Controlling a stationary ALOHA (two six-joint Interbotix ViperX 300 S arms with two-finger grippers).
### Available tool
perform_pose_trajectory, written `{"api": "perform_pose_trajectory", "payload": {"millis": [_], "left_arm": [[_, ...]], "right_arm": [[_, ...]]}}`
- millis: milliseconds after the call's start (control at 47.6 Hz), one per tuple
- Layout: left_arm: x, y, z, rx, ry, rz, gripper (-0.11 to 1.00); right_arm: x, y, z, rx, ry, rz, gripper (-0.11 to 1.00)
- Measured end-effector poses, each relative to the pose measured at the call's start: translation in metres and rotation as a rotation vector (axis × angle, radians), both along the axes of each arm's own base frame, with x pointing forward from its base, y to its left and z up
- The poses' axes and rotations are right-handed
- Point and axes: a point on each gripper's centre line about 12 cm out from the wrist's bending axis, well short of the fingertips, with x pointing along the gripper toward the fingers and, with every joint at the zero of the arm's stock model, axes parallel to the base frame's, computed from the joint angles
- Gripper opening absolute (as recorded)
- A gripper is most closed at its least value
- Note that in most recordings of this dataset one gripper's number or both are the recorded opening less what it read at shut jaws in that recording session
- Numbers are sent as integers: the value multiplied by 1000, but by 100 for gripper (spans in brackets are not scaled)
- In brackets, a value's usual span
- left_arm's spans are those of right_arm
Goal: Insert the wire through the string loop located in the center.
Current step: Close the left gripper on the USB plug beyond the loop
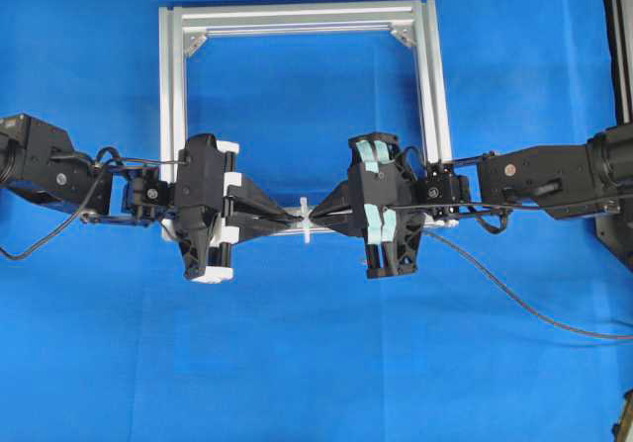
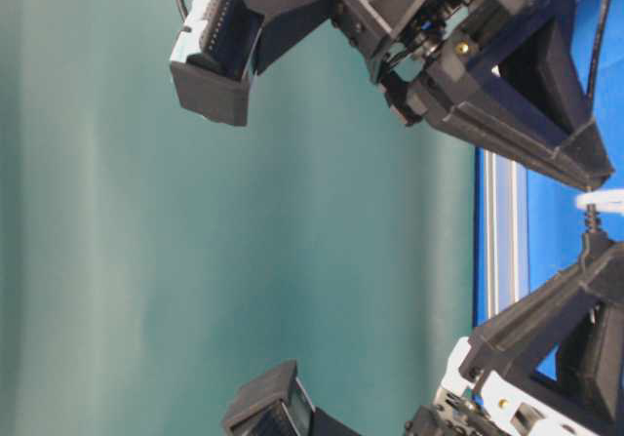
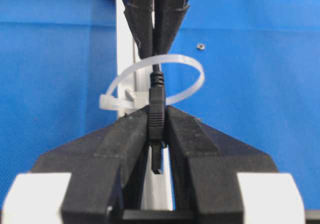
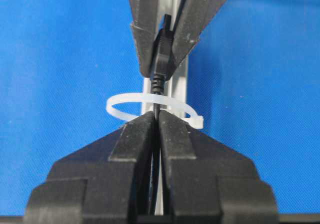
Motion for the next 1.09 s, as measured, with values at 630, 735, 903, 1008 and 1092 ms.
{"api": "perform_pose_trajectory", "payload": {"millis": [630, 735, 903, 1008, 1092], "left_arm": [[0, 1, -1, 2, 1, 2, 8], [0, 1, -1, 2, 1, 2, 8], [0, 2, -1, 0, 2, 5, 8], [0, 2, 0, 1, -2, 4, 8], [0, 2, 0, 1, 0, 6, 8]], "right_arm": [[0, -1, 0, -3, 1, 0, -1], [0, -1, 0, -3, 1, 0, 12], [0, -1, 0, -1, 1, -1, 59], [0, 0, 0, -2, 4, 1, 88], [0, 0, -1, -2, 6, 1, 95]]}}
